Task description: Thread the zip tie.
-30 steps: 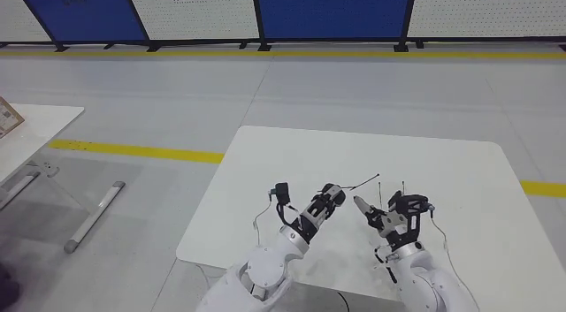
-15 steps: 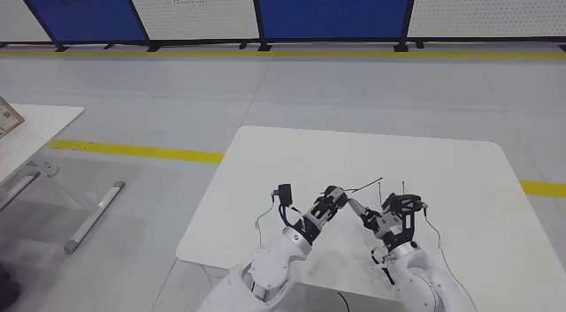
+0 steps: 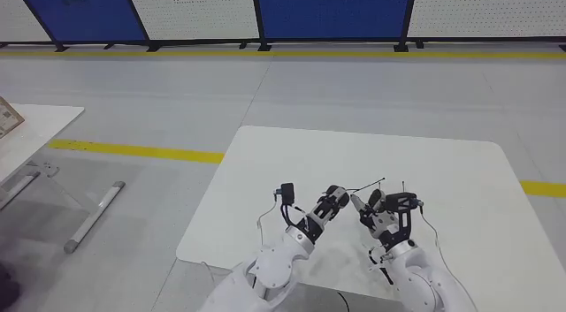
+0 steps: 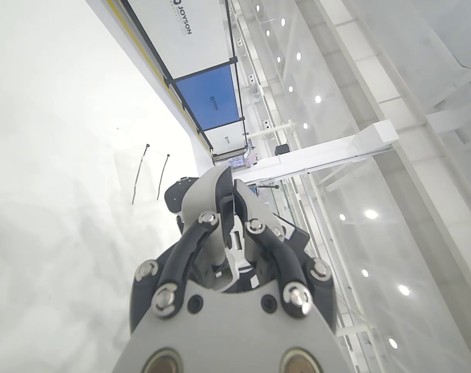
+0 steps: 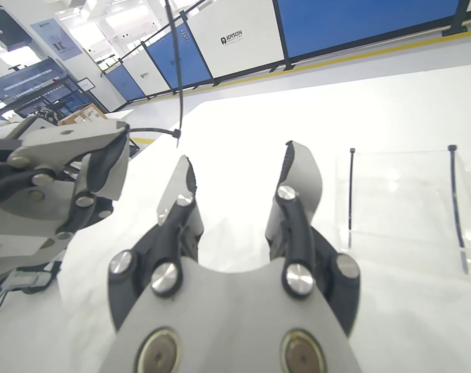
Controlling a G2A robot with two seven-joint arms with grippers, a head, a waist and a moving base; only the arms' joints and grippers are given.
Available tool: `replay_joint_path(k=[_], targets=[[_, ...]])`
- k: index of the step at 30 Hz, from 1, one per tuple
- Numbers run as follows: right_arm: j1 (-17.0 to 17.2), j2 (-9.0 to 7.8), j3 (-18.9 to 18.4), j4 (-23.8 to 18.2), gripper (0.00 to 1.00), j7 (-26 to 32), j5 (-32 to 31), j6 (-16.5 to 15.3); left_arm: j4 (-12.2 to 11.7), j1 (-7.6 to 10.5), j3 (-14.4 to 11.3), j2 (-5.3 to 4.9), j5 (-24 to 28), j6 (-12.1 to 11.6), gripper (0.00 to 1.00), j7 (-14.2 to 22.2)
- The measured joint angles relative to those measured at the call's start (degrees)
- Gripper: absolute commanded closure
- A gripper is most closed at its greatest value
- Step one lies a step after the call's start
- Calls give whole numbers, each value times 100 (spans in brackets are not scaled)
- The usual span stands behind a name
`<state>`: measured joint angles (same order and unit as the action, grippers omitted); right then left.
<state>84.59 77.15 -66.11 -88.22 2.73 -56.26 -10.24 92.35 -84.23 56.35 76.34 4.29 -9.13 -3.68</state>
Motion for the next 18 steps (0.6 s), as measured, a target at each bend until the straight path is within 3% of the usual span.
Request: replay_joint_path(k=[9,18], targets=[[-24,-10,13,-40,65,64,9,-48,-89,82,-69,27,-79,65,100,-28],[-65,-15,34,-20,64,112,49,-101,-176,140,-108,49,-136,94,100,-63]])
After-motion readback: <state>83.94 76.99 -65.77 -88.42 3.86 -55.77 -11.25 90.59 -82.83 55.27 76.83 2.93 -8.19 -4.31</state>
